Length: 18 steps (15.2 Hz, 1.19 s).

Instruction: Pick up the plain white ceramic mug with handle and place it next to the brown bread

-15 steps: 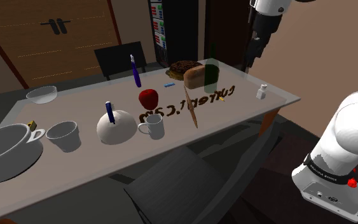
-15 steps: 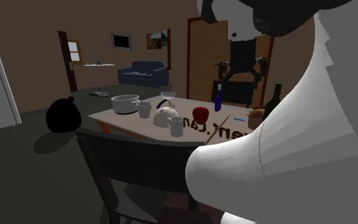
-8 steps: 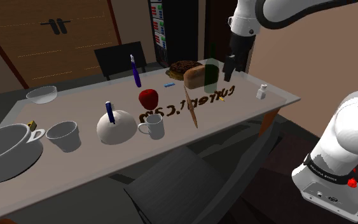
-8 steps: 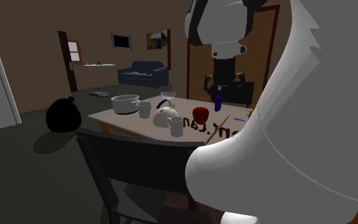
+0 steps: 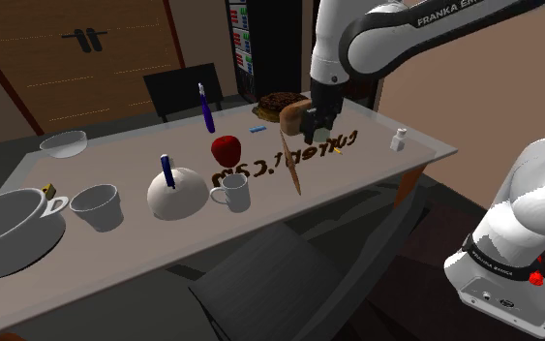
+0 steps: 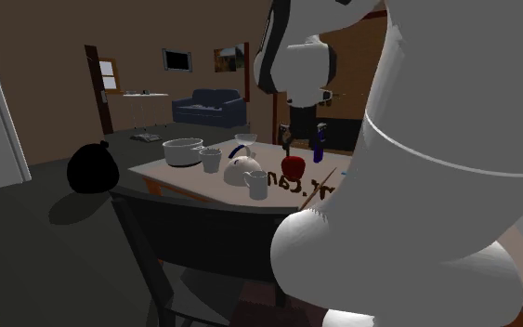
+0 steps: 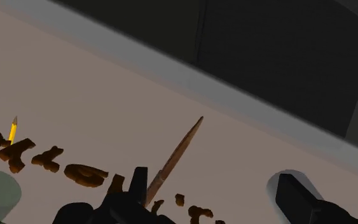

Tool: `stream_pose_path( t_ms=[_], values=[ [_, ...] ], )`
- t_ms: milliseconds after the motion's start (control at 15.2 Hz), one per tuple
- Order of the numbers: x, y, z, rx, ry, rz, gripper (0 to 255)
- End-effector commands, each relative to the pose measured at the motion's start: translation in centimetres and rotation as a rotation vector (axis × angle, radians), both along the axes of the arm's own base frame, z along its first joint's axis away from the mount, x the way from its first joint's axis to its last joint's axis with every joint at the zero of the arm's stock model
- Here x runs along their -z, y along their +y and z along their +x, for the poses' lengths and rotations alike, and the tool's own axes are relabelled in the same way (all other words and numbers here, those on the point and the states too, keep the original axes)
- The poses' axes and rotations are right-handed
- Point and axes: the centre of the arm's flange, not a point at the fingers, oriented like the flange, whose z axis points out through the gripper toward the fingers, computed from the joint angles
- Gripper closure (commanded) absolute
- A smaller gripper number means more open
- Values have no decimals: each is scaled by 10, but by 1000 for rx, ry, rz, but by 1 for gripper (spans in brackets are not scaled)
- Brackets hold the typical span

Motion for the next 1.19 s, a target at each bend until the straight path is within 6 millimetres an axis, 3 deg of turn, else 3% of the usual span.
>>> stream_pose_path(
  t_ms=[0, 1122],
  values=[
    [15, 16, 17, 12, -2, 9, 0],
    [127, 138, 160, 106, -19, 75, 0]
  ],
)
